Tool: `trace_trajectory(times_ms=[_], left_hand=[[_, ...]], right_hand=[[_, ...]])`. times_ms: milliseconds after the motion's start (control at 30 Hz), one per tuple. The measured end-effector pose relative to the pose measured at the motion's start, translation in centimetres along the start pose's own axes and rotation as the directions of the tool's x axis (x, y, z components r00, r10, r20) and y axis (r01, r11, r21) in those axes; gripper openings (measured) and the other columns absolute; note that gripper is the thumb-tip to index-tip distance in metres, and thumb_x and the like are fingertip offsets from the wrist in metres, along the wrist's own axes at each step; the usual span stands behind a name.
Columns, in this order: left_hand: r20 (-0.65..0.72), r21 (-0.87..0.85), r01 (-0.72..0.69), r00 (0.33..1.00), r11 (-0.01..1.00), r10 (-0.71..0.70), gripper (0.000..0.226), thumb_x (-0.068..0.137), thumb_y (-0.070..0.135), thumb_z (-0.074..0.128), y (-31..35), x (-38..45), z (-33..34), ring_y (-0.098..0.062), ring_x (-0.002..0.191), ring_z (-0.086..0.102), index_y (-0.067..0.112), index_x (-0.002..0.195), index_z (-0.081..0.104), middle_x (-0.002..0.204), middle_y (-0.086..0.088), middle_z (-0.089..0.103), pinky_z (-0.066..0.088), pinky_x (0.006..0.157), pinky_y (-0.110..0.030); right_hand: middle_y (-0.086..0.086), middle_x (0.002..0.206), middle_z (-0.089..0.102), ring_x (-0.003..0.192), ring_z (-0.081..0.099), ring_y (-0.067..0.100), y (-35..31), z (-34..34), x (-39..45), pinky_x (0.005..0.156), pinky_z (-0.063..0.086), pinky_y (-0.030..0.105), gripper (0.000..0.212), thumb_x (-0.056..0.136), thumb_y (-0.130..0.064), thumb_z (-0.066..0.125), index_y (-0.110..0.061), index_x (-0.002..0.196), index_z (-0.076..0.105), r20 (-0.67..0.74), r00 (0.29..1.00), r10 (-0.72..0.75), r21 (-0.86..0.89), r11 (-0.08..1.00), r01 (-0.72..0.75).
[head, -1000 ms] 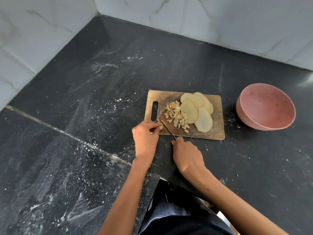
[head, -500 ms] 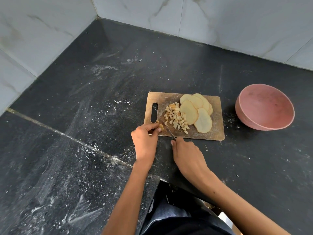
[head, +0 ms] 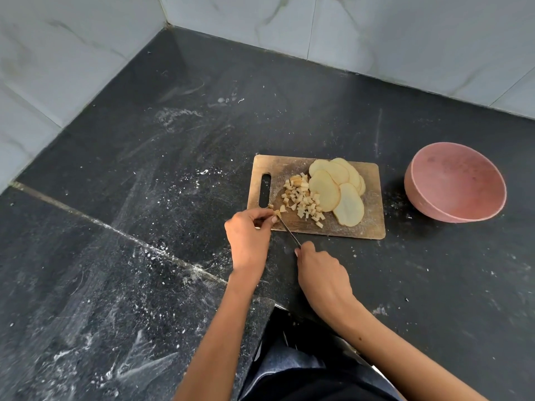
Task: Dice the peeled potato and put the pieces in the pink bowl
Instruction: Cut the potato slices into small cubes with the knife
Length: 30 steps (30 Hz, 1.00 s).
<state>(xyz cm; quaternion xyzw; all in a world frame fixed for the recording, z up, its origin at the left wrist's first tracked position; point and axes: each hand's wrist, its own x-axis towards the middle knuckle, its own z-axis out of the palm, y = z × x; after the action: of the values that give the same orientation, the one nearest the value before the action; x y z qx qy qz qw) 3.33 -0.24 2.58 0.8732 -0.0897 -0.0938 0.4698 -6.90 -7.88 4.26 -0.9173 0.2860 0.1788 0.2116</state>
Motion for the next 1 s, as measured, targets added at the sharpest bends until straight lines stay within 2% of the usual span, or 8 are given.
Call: trace_trajectory(times_ms=[300, 467, 533, 667, 800, 900, 1000], left_hand=[[0.011, 0.014, -0.027, 1.0, 1.0, 0.027, 0.013, 0.079, 0.006, 0.076, 0.0, 0.2, 0.0, 0.001, 0.068, 0.061, 0.01, 0.092, 0.077, 0.076, 0.008, 0.067, 0.045, 0.066, -0.002], [0.043, 0.032, -0.04, 0.998, 0.999, 0.039, 0.01, 0.078, 0.007, 0.078, -0.1, 0.6, -0.2, 0.0, 0.066, 0.06, 0.012, 0.086, 0.077, 0.073, 0.009, 0.067, 0.047, 0.065, -0.005], [0.047, 0.041, -0.034, 0.998, 0.999, 0.032, 0.008, 0.078, 0.01, 0.079, -0.1, 0.7, -0.3, -0.001, 0.067, 0.061, 0.013, 0.084, 0.077, 0.073, 0.009, 0.068, 0.045, 0.065, -0.004], [0.027, 0.056, 0.016, 0.999, 0.998, -0.018, 0.006, 0.081, 0.017, 0.077, 0.0, 0.7, -0.2, -0.005, 0.069, 0.064, 0.013, 0.084, 0.077, 0.073, 0.005, 0.07, 0.044, 0.064, -0.004], [0.017, 0.094, 0.053, 0.998, 0.994, -0.054, 0.008, 0.082, 0.02, 0.076, 0.4, 0.9, -0.1, -0.006, 0.068, 0.062, 0.012, 0.083, 0.076, 0.075, 0.003, 0.07, 0.042, 0.06, -0.006], [0.001, 0.079, 0.085, 0.996, 0.993, -0.085, 0.008, 0.081, 0.02, 0.076, 0.5, 0.8, 0.0, -0.009, 0.063, 0.064, 0.013, 0.079, 0.077, 0.07, 0.002, 0.071, 0.049, 0.06, -0.016], [0.01, 0.002, 0.144, 0.989, 0.99, -0.144, 0.01, 0.082, 0.018, 0.075, 0.5, 0.9, 0.1, -0.011, 0.051, 0.062, 0.011, 0.075, 0.076, 0.059, 0.0, 0.067, 0.052, 0.054, -0.023]], right_hand=[[0.017, 0.103, 0.061, 0.097, 0.059, 0.038, 0.3, -0.3, 0.3, 0.066, 0.037, 0.036, 0.031, 0.105, -0.028, 0.026, -0.005, 0.11, 0.046, 0.038, 0.999, 0.021, 0.082, 0.996, -0.024], [0.008, 0.083, 0.056, 0.09, 0.06, 0.034, 1.9, -1.3, 0.7, 0.066, 0.036, 0.033, 0.03, 0.104, -0.031, 0.03, -0.012, 0.089, 0.049, 0.103, 0.995, -0.001, 0.267, 0.963, -0.027], [0.008, 0.083, 0.057, 0.087, 0.059, 0.033, 1.9, -1.9, 1.3, 0.069, 0.04, 0.034, 0.031, 0.104, -0.03, 0.031, -0.012, 0.088, 0.05, 0.104, 0.995, -0.009, 0.298, 0.954, -0.022], [0.007, 0.083, 0.058, 0.084, 0.058, 0.031, 1.8, -2.1, 1.4, 0.068, 0.04, 0.035, 0.031, 0.103, -0.033, 0.031, -0.015, 0.084, 0.048, 0.04, 0.999, -0.003, 0.283, 0.959, -0.008], [0.008, 0.084, 0.059, 0.085, 0.056, 0.032, 0.8, -1.5, 1.0, 0.067, 0.036, 0.034, 0.031, 0.104, -0.033, 0.03, -0.018, 0.08, 0.042, 0.042, 0.998, -0.036, 0.271, 0.962, 0.023], [0.011, 0.091, 0.062, 0.089, 0.057, 0.033, 0.3, -1.1, 1.1, 0.067, 0.035, 0.034, 0.029, 0.104, -0.033, 0.029, -0.017, 0.084, 0.043, 0.034, 0.999, -0.031, 0.286, 0.958, 0.02], [0.006, 0.083, 0.055, 0.082, 0.054, 0.03, 0.0, -0.9, 1.2, 0.066, 0.034, 0.033, 0.032, 0.104, -0.032, 0.03, -0.02, 0.076, 0.039, 0.027, 0.999, -0.025, 0.312, 0.95, 0.016]])
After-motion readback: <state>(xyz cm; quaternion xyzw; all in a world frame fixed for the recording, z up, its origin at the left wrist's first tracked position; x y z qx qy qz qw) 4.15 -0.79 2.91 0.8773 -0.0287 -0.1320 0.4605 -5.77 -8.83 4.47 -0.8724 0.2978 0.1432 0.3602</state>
